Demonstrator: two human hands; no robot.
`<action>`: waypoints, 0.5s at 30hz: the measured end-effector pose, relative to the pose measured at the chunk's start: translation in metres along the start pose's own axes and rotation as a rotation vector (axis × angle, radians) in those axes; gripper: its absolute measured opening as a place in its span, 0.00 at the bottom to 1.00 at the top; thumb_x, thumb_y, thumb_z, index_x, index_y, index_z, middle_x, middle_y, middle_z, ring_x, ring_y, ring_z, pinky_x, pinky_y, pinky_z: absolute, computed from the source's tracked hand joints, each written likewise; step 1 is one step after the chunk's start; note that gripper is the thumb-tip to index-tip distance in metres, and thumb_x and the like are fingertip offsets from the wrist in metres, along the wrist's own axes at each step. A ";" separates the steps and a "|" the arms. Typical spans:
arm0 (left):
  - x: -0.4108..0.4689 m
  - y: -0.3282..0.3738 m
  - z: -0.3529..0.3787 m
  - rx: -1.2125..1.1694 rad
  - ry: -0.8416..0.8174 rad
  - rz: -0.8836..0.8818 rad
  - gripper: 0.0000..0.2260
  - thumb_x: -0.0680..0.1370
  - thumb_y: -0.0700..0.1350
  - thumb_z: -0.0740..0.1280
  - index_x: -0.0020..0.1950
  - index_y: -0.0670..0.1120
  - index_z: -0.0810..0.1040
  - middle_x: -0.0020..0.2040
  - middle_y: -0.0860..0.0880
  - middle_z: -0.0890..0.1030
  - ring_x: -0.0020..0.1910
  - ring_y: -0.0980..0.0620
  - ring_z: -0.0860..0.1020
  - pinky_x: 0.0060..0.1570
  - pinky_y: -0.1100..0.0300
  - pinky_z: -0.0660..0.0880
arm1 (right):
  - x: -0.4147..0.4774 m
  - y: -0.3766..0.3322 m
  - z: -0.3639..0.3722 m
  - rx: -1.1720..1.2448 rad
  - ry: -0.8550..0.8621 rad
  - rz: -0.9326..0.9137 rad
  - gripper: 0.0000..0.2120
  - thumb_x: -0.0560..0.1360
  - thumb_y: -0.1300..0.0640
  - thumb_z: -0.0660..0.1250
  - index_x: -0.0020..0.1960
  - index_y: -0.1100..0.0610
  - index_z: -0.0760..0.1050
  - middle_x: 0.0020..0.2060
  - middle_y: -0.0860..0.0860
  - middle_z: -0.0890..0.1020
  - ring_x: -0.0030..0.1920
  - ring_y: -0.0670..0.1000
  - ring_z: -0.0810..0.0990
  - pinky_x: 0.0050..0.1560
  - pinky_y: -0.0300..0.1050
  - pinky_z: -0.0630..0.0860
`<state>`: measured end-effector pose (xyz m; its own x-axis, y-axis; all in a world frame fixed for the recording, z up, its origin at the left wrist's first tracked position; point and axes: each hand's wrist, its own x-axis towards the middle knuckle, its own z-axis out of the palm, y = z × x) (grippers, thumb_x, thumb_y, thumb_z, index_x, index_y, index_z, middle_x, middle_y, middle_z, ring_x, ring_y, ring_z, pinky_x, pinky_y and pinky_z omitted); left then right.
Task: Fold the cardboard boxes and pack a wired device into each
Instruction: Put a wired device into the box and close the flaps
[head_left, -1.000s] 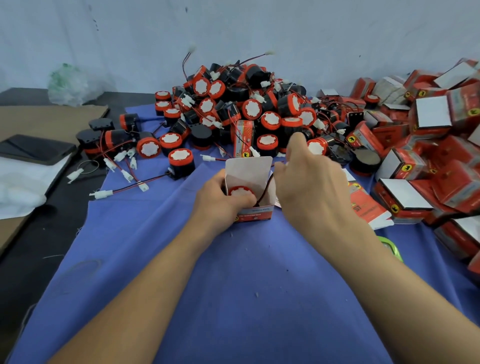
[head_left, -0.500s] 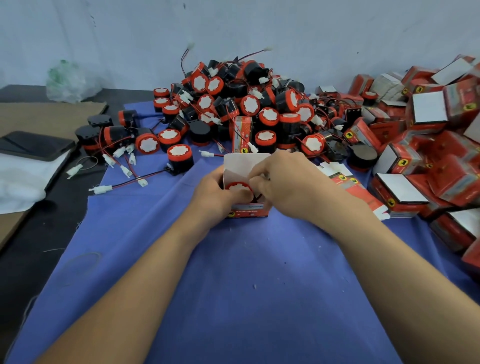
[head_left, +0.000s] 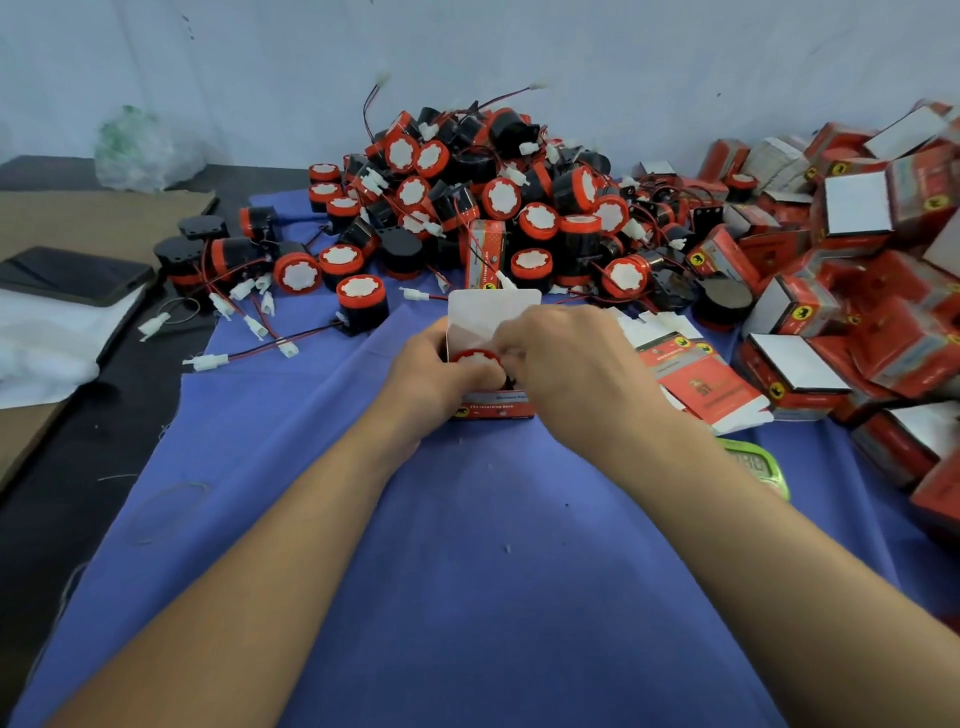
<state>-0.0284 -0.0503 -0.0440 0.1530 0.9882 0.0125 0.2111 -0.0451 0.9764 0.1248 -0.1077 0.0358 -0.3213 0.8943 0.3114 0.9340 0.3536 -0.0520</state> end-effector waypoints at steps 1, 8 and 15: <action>0.000 0.000 0.000 0.000 0.005 0.004 0.16 0.74 0.43 0.76 0.58 0.58 0.82 0.48 0.61 0.87 0.46 0.61 0.85 0.42 0.64 0.79 | 0.001 -0.001 0.002 -0.008 -0.051 -0.010 0.09 0.77 0.64 0.64 0.49 0.52 0.80 0.39 0.52 0.77 0.40 0.58 0.77 0.34 0.45 0.61; -0.001 0.002 0.001 -0.015 -0.005 -0.010 0.19 0.75 0.42 0.77 0.63 0.54 0.81 0.55 0.55 0.87 0.55 0.52 0.85 0.60 0.47 0.82 | -0.005 0.007 0.021 -0.156 -0.102 0.031 0.11 0.78 0.62 0.62 0.57 0.50 0.75 0.29 0.47 0.62 0.28 0.53 0.62 0.29 0.46 0.50; -0.003 0.005 0.000 -0.026 -0.039 -0.002 0.22 0.71 0.40 0.78 0.63 0.53 0.82 0.54 0.55 0.87 0.53 0.53 0.86 0.55 0.51 0.83 | 0.011 0.021 -0.002 -0.119 -0.319 -0.026 0.19 0.78 0.63 0.64 0.60 0.43 0.80 0.37 0.48 0.78 0.34 0.50 0.72 0.30 0.45 0.63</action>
<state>-0.0273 -0.0531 -0.0391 0.1903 0.9817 0.0027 0.1865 -0.0389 0.9817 0.1414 -0.0911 0.0396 -0.3602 0.9329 -0.0028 0.9306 0.3595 0.0686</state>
